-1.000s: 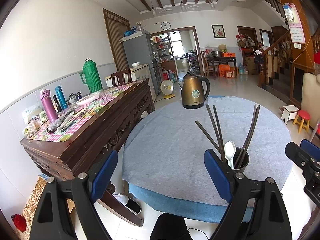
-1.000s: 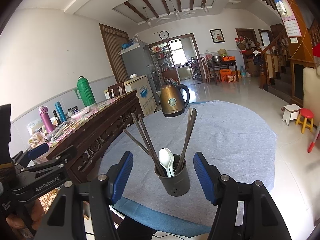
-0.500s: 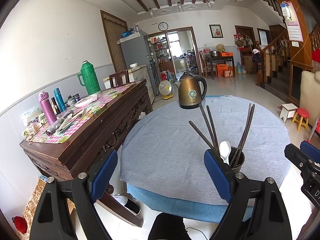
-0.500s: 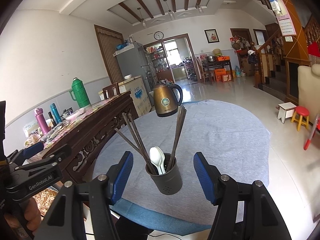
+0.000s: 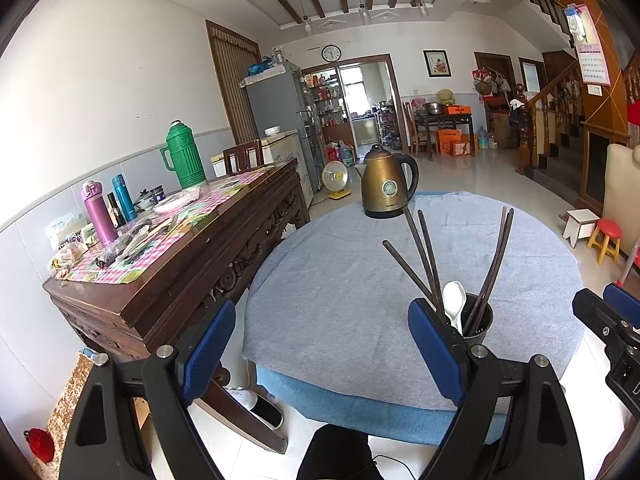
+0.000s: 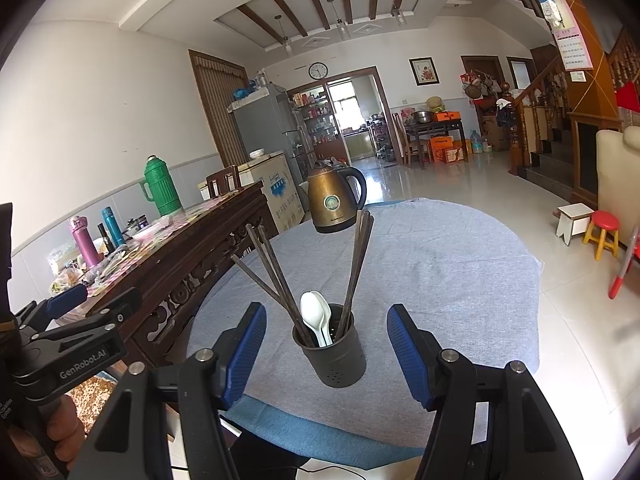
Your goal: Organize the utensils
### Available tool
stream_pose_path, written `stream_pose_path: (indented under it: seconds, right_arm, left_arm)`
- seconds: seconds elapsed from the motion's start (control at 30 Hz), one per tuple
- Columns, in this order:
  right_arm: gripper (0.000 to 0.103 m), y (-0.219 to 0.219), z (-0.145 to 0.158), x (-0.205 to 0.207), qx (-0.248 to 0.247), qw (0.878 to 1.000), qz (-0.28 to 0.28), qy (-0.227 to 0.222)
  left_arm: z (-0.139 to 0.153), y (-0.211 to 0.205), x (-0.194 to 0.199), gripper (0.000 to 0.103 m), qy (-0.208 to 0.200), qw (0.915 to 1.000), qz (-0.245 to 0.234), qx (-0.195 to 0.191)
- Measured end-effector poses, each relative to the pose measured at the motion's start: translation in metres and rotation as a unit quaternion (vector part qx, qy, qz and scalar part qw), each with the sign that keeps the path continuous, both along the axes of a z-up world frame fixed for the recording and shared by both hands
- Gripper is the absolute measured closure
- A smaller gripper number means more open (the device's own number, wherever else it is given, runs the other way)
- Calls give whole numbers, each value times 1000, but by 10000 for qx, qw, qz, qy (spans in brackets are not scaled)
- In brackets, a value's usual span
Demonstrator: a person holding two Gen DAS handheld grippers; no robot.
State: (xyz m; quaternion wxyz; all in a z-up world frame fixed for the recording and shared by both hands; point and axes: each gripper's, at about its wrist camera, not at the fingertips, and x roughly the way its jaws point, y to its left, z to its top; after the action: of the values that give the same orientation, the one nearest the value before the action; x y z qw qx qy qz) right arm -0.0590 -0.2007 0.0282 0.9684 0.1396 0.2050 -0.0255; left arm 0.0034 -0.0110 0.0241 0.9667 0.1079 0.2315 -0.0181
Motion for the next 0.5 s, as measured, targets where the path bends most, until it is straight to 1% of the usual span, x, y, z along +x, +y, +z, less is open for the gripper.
stream_pose_path:
  seconds: [0.5]
  right_arm:
    - [36, 15, -3, 3, -72, 9998, 141, 135]
  left_arm:
    - [-5, 9, 4, 15, 32, 9999, 71, -70]
